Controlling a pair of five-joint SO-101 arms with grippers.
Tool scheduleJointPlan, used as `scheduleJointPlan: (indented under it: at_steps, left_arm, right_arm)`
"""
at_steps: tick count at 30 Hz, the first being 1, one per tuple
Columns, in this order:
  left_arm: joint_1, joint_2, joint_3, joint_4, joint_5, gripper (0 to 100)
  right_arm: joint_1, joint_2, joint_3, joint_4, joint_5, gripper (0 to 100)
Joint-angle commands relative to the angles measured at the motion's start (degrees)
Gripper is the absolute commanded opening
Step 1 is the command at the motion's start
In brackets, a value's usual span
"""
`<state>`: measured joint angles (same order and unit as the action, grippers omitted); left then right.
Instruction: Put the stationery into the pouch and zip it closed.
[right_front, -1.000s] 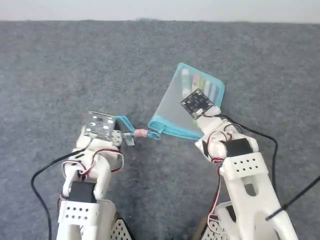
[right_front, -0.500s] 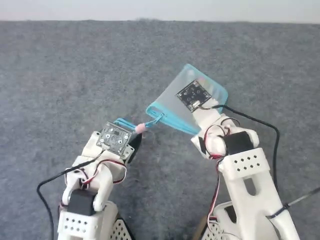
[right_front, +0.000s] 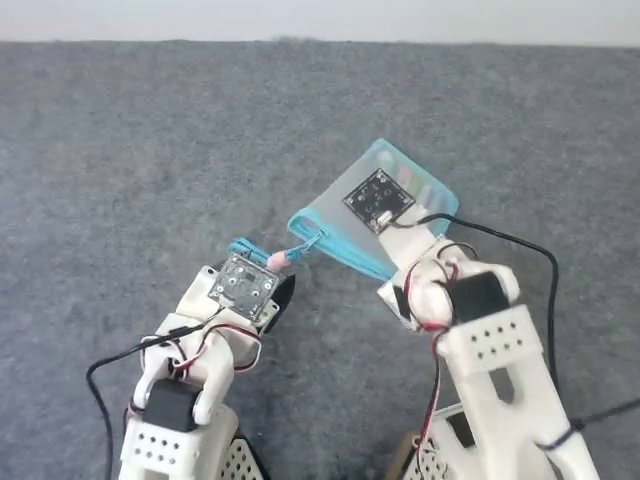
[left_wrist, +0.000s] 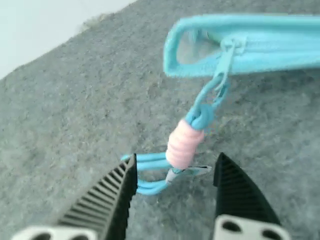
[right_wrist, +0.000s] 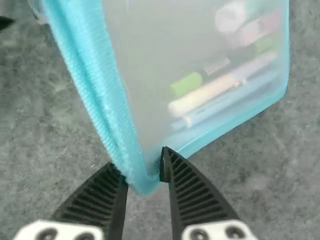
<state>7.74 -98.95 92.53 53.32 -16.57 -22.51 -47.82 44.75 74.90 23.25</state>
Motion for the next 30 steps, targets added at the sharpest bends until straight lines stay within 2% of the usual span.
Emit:
scheduleJointPlan:
  at_steps: [1,9,15,22,26,30]
  left_arm:
    - [0.44,-0.70,-0.22,-2.55,-1.23,24]
    - [0.44,-0.79,-0.31,-2.46,-1.23,21]
    - [0.00,-1.05,0.13,-3.96,-1.23,1]
    - [-2.37,-1.05,-0.13,-4.13,0.44,1]
    - [-7.47,-1.05,-1.27,-5.63,1.49,1]
    - [-8.62,-0.88,-1.27,-6.15,1.49,1]
  right_arm:
    - [-2.77,-6.73,-2.81,2.42,-0.35,0.6]
    - [-5.67,-7.87,2.20,1.10,1.14,0.6]
    - [-5.49,-5.93,2.64,0.84,1.14,0.6]
    - [-4.26,-5.93,4.13,1.19,3.43,0.6]
    - [0.31,-6.20,8.62,-0.31,6.59,0.6]
    - [5.41,-6.20,12.04,-2.68,9.67,0.6]
